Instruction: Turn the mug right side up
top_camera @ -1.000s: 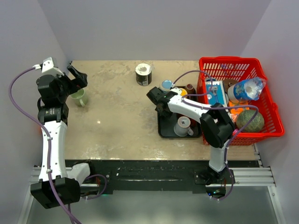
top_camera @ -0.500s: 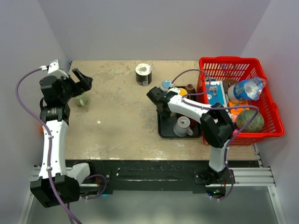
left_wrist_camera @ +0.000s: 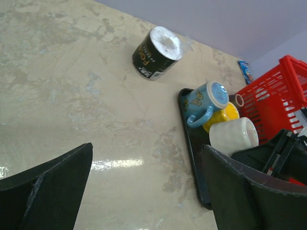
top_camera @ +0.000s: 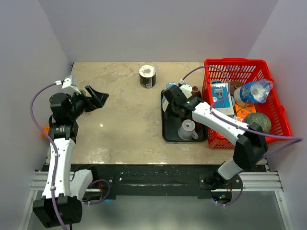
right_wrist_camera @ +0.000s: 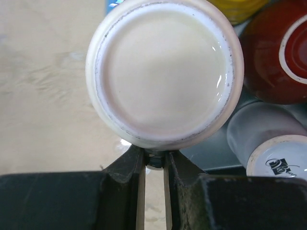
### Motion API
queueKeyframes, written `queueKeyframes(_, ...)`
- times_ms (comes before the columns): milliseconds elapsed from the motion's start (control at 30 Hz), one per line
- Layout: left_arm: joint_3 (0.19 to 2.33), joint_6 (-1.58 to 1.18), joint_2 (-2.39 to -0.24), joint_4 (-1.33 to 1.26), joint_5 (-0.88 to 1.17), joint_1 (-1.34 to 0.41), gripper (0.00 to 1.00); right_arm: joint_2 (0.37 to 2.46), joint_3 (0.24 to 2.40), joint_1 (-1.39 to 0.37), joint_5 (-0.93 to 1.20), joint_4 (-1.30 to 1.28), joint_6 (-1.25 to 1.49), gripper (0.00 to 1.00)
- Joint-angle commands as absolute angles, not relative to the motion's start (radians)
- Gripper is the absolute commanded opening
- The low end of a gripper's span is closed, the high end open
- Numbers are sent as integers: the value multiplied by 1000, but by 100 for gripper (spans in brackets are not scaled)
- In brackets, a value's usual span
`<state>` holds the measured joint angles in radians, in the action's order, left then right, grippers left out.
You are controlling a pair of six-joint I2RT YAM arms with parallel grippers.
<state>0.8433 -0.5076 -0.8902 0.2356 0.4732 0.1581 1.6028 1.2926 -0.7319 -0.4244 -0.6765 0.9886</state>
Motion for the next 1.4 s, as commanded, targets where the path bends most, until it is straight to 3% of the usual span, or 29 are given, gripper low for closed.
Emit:
queueKeyframes(0,808,-575,-781,138,551,129,99,1431,1254,-730,-344,-508,910,0)
queueKeyframes(267,747,-704,-721,34,793,104,99,1134,1129,-729,-51,-203,828,0)
queueKeyframes(667,612,-1023,-768,-551,867,-69,99,1094,1086,-732,271,185,923,0)
queueKeyframes(1067,571,-1153,-868,-854,799,-267,99,1095,1028,-753,301,417,994,0)
queueKeyframes(1367,583,-1259,-910,-859,657,-360,95,1089,945,-779,316,563,1002,0)
